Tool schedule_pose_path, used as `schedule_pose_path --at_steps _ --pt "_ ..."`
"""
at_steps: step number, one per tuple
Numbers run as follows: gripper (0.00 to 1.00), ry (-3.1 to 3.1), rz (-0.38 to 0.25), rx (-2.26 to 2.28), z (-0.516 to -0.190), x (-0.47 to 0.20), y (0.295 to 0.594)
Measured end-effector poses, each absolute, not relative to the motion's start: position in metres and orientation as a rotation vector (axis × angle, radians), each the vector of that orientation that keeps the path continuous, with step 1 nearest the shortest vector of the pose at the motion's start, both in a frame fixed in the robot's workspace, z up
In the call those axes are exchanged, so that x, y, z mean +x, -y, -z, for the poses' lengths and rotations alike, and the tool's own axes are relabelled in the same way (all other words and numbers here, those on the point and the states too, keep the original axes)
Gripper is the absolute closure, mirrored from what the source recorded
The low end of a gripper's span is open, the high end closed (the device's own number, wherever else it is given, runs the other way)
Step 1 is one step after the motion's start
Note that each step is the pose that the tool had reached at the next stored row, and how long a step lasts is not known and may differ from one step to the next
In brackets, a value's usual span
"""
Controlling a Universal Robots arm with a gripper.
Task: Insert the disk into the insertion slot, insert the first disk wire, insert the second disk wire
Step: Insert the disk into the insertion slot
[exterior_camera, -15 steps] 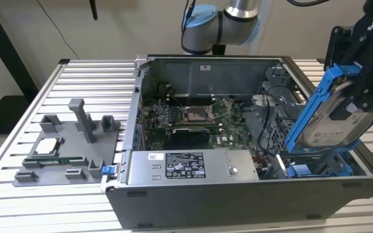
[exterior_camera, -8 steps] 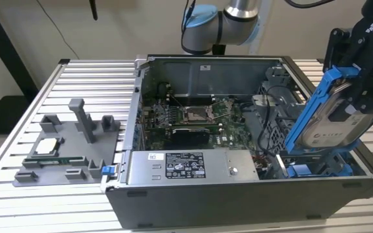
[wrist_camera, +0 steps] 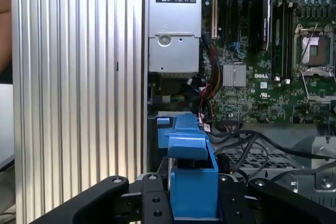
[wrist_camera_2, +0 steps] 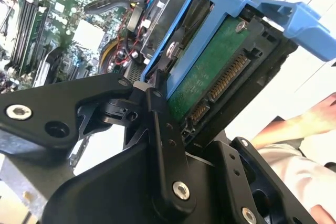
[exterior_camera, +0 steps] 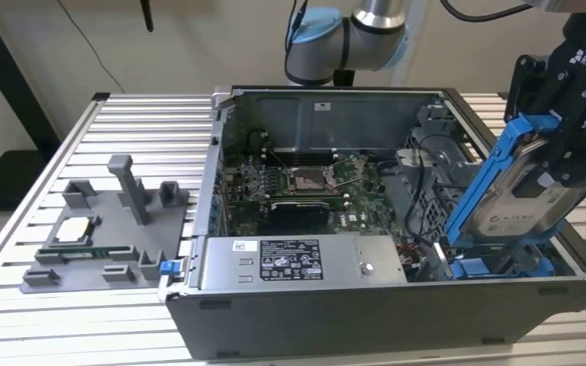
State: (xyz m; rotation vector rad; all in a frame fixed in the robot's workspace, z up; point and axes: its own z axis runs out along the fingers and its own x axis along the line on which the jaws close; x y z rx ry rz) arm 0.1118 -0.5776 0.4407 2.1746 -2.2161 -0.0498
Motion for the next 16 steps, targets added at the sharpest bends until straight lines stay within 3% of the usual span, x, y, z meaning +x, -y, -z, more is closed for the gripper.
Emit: schedule_pose_path --at_steps 16 --pt "1.0 2.209 0.065 2.168 -0.419 0.12 0.573"
